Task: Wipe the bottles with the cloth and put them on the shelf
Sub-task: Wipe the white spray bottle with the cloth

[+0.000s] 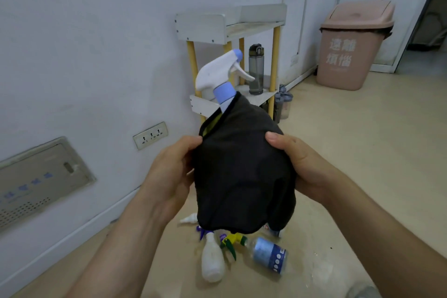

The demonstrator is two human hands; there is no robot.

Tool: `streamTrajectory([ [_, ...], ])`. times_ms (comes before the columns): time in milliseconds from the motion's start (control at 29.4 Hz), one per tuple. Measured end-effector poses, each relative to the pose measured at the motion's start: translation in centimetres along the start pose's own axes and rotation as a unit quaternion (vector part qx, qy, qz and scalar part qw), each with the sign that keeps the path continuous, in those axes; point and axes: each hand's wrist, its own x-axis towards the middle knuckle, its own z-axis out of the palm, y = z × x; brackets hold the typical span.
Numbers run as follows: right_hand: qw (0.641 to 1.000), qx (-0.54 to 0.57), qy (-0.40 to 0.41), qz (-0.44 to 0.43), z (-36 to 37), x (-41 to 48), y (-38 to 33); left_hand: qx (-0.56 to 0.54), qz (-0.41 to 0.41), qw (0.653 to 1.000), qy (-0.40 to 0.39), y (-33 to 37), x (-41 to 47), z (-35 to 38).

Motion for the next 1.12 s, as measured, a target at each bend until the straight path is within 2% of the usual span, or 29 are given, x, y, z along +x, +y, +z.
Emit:
streamTrajectory([
  [170, 0.999, -0.005, -0.029, 0.027, 0.7, -0.4, 0.3, -0.028, 0.008, 0.994, -0.103, -0.7, -1.0, 0.8],
  [272, 0.998, 0.047, -0.043, 0.026, 1.7, -0.2, 1.3, -0.074, 0.035, 0.993, -0.089, -0.9, -1.0, 1.3],
  [340, 0.999, 0.028, -0.036, 0.023, 2.0, -0.1, 1.8, -0.054, 0.044, 0.994, -0.085, -0.8, -1.0, 1.5],
  [408, 0.994, -0.113, 0.007, -0.009, 1.8, 0.0, 1.9, -0.003, 0.043, 0.997, -0.068, -1.0, -1.1, 1.7],
  [442, 0.973, -0.226, 0.036, -0.032, 1.8, 0.1, 1.8, 0.038, 0.051, 0.997, -0.044, -1.5, -1.0, 1.8],
  [477, 0.938, -0.336, 0.063, -0.058, 1.8, 0.2, 1.7, 0.070, 0.062, 0.995, -0.018, -1.9, -1.1, 2.1],
  [511, 0.906, -0.406, 0.089, -0.081, 2.1, 0.2, 1.6, 0.087, 0.076, 0.993, 0.004, -2.4, -1.1, 2.5],
  [545, 0.899, -0.415, 0.110, -0.087, 2.5, 0.2, 1.5, 0.088, 0.087, 0.992, 0.020, -2.7, -1.2, 2.9],
  [613, 0.928, -0.337, 0.136, -0.083, 3.1, 0.4, 1.5, 0.090, 0.109, 0.989, 0.043, -3.2, -1.3, 3.6],
  [681, 0.954, -0.273, 0.101, -0.072, 3.8, 0.2, 1.6, 0.141, 0.148, 0.978, 0.045, -3.5, -1.2, 3.9],
  [783, 0.995, -0.093, 0.031, 0.027, 4.3, -0.2, 1.9, 0.219, 0.153, 0.963, -0.030, -3.3, -1.3, 3.8],
  [885, 0.998, -0.019, 0.025, 0.062, 3.9, 0.0, 2.3, 0.154, 0.086, 0.974, -0.139, -2.8, -1.4, 3.6],
  [953, 0.999, -0.004, 0.035, 0.034, 3.7, 0.2, 2.4, 0.082, 0.045, 0.984, -0.151, -2.6, -1.2, 3.6],
  [987, 0.999, 0.012, 0.037, 0.027, 3.7, 0.1, 2.4, 0.075, 0.046, 0.985, -0.146, -2.7, -1.1, 3.5],
  [1123, 0.997, 0.069, -0.010, 0.014, 4.0, -0.7, 1.8, 0.166, 0.127, 0.968, -0.137, -2.5, -1.3, 3.6],
])
